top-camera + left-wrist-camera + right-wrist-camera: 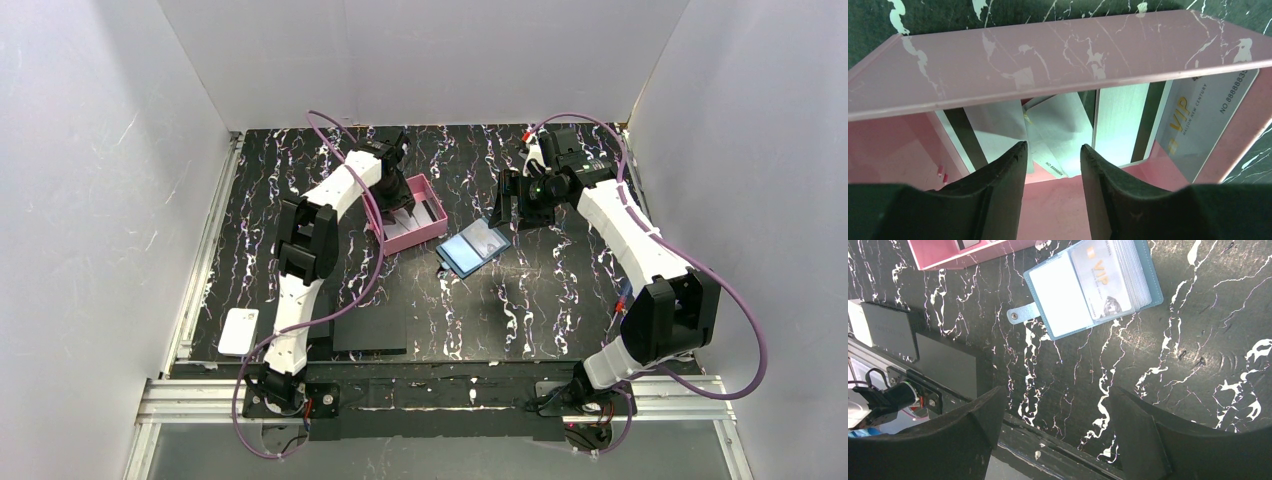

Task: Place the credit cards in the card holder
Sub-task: Pick up the credit card from the storage box.

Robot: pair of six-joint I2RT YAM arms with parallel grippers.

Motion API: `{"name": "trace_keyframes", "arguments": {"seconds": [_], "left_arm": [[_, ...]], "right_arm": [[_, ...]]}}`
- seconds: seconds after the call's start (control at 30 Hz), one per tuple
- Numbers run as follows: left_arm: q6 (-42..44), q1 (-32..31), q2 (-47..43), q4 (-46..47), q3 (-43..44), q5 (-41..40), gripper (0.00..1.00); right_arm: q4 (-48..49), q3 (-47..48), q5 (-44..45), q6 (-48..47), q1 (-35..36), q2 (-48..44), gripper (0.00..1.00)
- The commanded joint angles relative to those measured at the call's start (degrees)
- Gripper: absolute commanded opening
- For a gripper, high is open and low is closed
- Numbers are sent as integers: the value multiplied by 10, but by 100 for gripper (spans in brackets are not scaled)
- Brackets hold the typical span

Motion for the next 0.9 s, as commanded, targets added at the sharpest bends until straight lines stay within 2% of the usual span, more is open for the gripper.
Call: {"name": "trace_keyframes", "arguments": {"seconds": [0.0, 0.2, 0.43, 0.57, 0.73, 0.87], "left_arm": [[7, 4, 0, 7, 7, -8, 41], [-12, 4, -8, 25, -27, 1, 45], [-10, 5, -6, 81, -30, 25, 39], [-9, 4, -11, 109, -29, 38, 31], [-5, 5, -18, 137, -36, 53, 29], [-15, 5, -25, 178, -56, 79, 31]], "right_arm": [[9, 10, -11, 1, -4, 1, 83], [9, 10, -13, 1, -4, 2, 83], [10, 6, -17, 2, -4, 1, 83], [8, 9, -17, 1, -4, 2, 83], [9, 9, -18, 1, -4, 4, 83], [9, 10, -19, 1, -4, 5, 83]]}}
